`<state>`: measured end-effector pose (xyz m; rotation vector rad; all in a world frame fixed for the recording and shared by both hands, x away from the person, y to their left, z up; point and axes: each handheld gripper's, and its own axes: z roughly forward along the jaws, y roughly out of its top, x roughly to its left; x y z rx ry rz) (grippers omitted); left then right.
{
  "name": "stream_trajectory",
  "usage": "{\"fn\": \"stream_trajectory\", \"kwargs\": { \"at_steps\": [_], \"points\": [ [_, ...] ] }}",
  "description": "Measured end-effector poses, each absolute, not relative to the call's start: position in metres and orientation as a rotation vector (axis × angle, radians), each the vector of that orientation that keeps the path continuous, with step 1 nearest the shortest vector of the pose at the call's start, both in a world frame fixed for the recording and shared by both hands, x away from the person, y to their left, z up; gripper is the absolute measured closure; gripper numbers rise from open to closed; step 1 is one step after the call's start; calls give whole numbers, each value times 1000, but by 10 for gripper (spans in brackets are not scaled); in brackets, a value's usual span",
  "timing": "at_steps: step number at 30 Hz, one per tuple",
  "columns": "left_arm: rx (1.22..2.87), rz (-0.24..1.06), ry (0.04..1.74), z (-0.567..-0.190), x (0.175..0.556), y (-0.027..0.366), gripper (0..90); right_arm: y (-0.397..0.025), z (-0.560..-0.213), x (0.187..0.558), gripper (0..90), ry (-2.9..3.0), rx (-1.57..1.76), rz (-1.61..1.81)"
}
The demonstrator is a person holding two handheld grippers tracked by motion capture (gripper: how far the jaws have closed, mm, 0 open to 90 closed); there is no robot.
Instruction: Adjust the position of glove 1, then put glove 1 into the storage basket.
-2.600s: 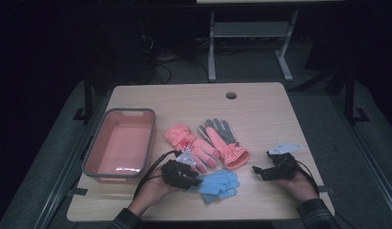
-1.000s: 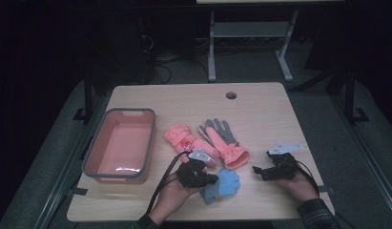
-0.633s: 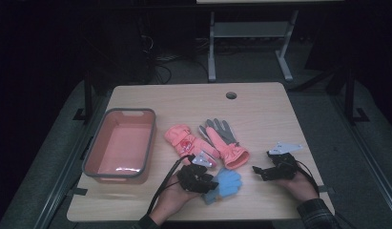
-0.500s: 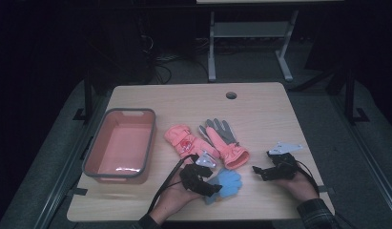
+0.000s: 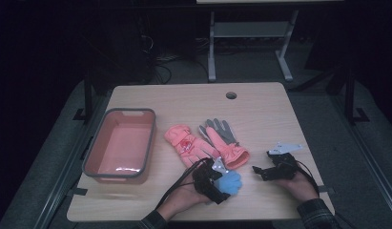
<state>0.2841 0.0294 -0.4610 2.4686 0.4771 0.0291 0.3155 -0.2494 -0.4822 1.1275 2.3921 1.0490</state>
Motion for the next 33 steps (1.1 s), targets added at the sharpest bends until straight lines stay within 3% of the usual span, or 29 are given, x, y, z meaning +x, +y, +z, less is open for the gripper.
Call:
{"fn": "stream_trajectory", "kwargs": {
  "at_steps": [11, 14, 17, 20, 23, 33],
  "points": [
    [2490, 125, 428, -462, 277, 29, 199, -249, -482, 315, 124, 2391, 1128, 1049],
    [2486, 125, 427, -461, 278, 31, 265, -249, -482, 315, 125, 2392, 1128, 1049],
    [2485, 123, 411, -459, 279, 33, 419, -249, -482, 315, 124, 2391, 1128, 1048],
    [2478, 120, 411, -458, 280, 34, 477, -249, -482, 315, 124, 2392, 1128, 1049],
    [2477, 113, 396, -457, 280, 35, 595, -249, -482, 316, 124, 2392, 1128, 1048],
    [2472, 71, 365, -457, 284, 36, 724, -249, -482, 316, 124, 2392, 1126, 1048]
  ]
}}
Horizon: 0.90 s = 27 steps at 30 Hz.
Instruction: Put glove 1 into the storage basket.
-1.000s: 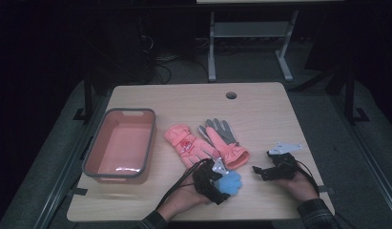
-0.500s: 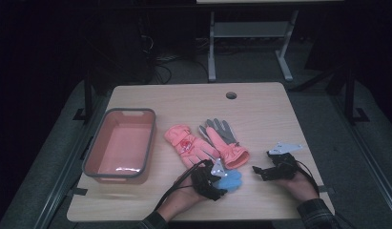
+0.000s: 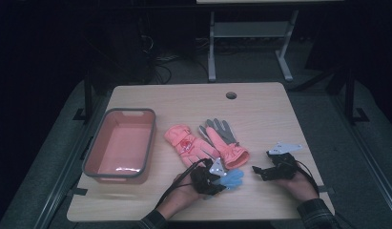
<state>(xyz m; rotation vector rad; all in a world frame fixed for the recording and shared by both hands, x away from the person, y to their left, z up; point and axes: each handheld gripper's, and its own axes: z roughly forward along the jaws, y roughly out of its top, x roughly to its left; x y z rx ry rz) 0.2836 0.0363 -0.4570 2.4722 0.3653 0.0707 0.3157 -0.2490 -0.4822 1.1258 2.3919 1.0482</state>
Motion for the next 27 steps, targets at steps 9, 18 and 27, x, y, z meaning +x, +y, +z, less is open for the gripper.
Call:
{"fn": "stream_trajectory", "kwargs": {
  "at_steps": [9, 18, 27],
  "points": [
    [2433, 15, 396, -456, 287, 39, 755, -249, -482, 316, 124, 2392, 1126, 1048],
    [2370, -54, 413, -440, 290, 46, 757, -249, -482, 315, 124, 2393, 1133, 1048],
    [2348, -52, 442, -411, 298, 61, 756, -249, -482, 316, 109, 2393, 1136, 1043]
  ]
}}
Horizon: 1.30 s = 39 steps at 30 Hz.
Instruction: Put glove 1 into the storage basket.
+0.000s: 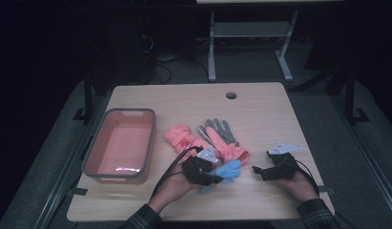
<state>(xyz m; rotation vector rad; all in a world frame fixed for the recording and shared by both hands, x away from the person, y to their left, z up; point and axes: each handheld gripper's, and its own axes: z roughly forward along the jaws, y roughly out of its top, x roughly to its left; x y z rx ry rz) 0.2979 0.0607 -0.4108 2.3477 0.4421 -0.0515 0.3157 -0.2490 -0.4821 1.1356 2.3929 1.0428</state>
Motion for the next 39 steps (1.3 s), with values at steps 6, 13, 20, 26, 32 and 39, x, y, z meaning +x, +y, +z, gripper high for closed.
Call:
{"fn": "stream_trajectory", "kwargs": {
  "at_steps": [6, 13, 20, 26, 32, 39],
  "points": [
    [2333, -9, 481, -386, 309, 78, 755, -249, -482, 316, 100, 2391, 1134, 1037],
    [2291, 38, 570, -364, 323, 105, 755, -249, -483, 317, 15, 2379, 1186, 1003],
    [2252, 90, 662, -350, 336, 138, 754, -249, -483, 318, 0, 2377, 1199, 992],
    [2214, 146, 748, -343, 344, 170, 754, -249, -483, 319, 0, 2377, 1192, 993],
    [2187, 196, 835, -342, 350, 198, 755, -249, -484, 319, 0, 2379, 1186, 995],
    [2150, 276, 941, -343, 356, 230, 755, -249, -484, 319, 0, 2379, 1187, 995]
  ]
}}
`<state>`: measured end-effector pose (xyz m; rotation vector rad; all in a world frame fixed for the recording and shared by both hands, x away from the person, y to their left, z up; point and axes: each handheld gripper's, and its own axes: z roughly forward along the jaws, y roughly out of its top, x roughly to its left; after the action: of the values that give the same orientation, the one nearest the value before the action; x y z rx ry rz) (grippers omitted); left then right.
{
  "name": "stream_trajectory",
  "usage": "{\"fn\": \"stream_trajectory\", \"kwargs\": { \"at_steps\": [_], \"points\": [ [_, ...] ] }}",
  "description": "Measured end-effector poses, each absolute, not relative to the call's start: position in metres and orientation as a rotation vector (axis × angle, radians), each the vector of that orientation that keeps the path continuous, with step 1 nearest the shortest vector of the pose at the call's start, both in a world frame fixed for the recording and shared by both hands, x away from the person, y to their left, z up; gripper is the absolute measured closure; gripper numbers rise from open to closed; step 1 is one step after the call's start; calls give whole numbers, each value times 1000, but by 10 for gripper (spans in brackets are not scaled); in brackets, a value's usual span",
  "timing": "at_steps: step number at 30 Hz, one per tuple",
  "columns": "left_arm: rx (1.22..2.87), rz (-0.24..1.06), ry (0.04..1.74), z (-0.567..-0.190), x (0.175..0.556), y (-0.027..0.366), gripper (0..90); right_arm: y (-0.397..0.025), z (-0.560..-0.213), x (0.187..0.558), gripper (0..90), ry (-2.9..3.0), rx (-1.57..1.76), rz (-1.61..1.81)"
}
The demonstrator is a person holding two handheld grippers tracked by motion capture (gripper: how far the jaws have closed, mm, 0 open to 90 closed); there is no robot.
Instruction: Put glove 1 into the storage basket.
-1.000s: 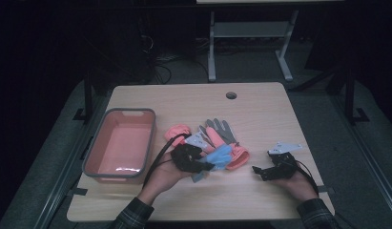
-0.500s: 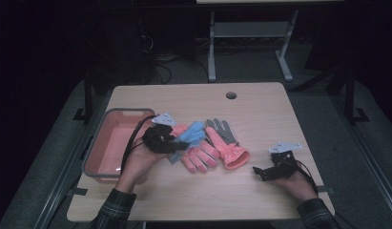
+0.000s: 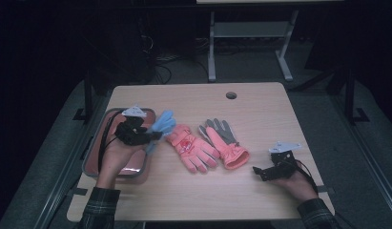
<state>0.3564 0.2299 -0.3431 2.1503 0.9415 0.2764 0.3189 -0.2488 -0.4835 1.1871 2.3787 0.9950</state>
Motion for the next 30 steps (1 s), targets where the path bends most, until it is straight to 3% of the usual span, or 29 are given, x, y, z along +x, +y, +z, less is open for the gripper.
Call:
{"fn": "stream_trajectory", "kwargs": {
  "at_steps": [15, 30],
  "points": [
    [2115, 384, 1177, -367, 380, 288, 753, -248, -483, 319, 0, 2384, 1183, 997],
    [2220, 265, 1298, -427, 417, 299, 729, -249, -483, 319, 0, 2385, 1181, 996]
  ]
}}
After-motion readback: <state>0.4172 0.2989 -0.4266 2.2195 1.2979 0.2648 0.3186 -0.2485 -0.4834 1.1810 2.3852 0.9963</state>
